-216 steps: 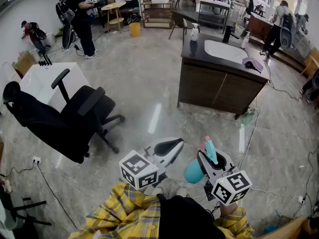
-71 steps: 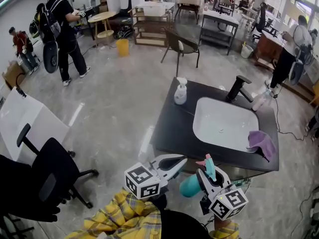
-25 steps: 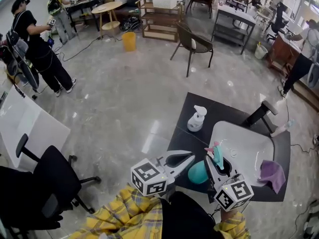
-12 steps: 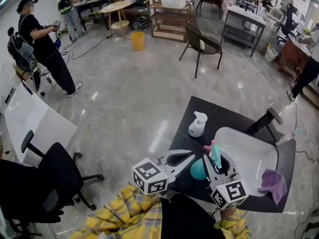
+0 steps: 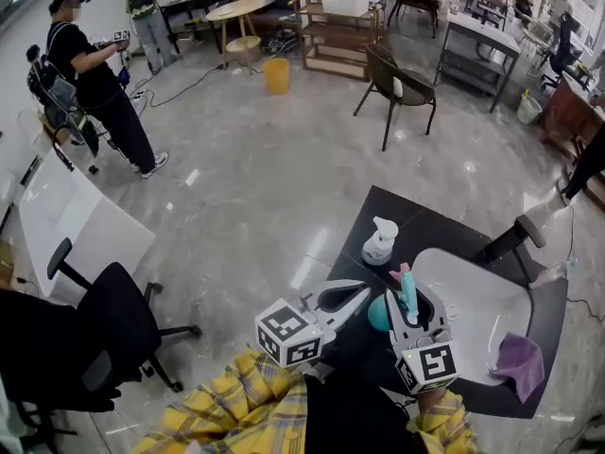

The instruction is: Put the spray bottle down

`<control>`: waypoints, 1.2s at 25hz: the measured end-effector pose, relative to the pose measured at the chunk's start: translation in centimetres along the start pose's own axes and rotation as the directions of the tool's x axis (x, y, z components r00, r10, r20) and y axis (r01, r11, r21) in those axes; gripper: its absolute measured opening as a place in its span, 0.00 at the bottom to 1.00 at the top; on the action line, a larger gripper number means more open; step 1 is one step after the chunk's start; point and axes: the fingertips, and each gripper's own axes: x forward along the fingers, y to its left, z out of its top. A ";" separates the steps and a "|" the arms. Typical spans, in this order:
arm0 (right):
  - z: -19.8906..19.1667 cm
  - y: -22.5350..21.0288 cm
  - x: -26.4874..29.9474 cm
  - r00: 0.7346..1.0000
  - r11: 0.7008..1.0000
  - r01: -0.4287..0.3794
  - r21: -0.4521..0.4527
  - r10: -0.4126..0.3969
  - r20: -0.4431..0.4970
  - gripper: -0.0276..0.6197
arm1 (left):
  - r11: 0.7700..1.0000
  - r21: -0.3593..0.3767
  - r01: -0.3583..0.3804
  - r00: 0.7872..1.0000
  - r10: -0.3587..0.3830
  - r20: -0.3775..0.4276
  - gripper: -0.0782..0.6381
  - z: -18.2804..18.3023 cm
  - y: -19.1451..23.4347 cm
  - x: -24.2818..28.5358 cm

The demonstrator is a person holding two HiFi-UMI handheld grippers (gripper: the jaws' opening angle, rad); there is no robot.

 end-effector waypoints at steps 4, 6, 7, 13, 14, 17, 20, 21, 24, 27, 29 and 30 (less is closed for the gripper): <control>0.1 -0.4 0.4 1.000 1.000 0.011 -0.028 -0.010 0.019 0.22 | 1.000 0.013 -0.026 0.999 0.026 0.029 0.12 0.4 0.4 0.5; 0.4 -0.5 0.4 0.999 0.999 0.018 -0.049 -0.016 0.041 0.22 | 0.999 0.013 -0.043 0.998 0.042 0.043 0.12 0.5 0.6 0.7; 0.5 -0.5 0.4 0.998 0.998 0.019 -0.059 -0.016 0.053 0.22 | 0.999 0.012 -0.048 0.998 0.047 0.048 0.12 0.4 0.6 0.8; 0.8 -0.8 0.4 0.996 0.998 0.033 -0.059 -0.028 0.084 0.22 | 0.998 0.021 -0.054 0.997 0.053 0.050 0.12 0.0 0.2 1.4; 0.6 -0.9 0.5 0.996 0.998 0.041 -0.057 -0.036 0.077 0.22 | 0.998 0.023 -0.056 0.997 0.055 0.054 0.12 0.0 0.2 1.4; 0.4 -0.8 0.6 0.997 0.996 0.048 -0.072 -0.043 0.069 0.22 | 0.997 0.042 -0.072 0.996 0.069 0.064 0.12 0.1 0.3 1.4; 0.1 -0.8 0.4 0.997 0.995 0.042 -0.085 -0.037 0.061 0.22 | 0.996 0.049 -0.079 0.995 0.076 0.068 0.12 0.1 0.1 1.5; 0.1 -0.7 0.4 0.997 0.995 0.038 -0.088 -0.033 0.065 0.23 | 0.996 0.047 -0.077 0.995 0.074 0.068 0.12 0.1 0.0 1.6; 0.4 -0.8 0.5 0.997 0.995 0.043 -0.091 -0.037 0.067 0.23 | 0.996 0.050 -0.075 0.995 0.072 0.067 0.12 0.1 -0.2 1.6; 0.3 -0.8 0.5 0.998 0.995 0.048 -0.091 -0.044 0.051 0.23 | 0.995 0.052 -0.085 0.994 0.081 0.074 0.12 0.0 -0.1 1.4; 0.1 -0.7 0.5 0.998 0.994 0.044 -0.098 -0.040 0.042 0.23 | 0.995 0.047 -0.085 0.994 0.081 0.074 0.12 -0.1 -0.2 1.4; -0.1 -0.6 0.5 0.999 0.994 0.034 -0.101 -0.030 0.043 0.23 | 0.996 0.045 -0.083 0.994 0.079 0.073 0.12 -0.1 -0.2 1.4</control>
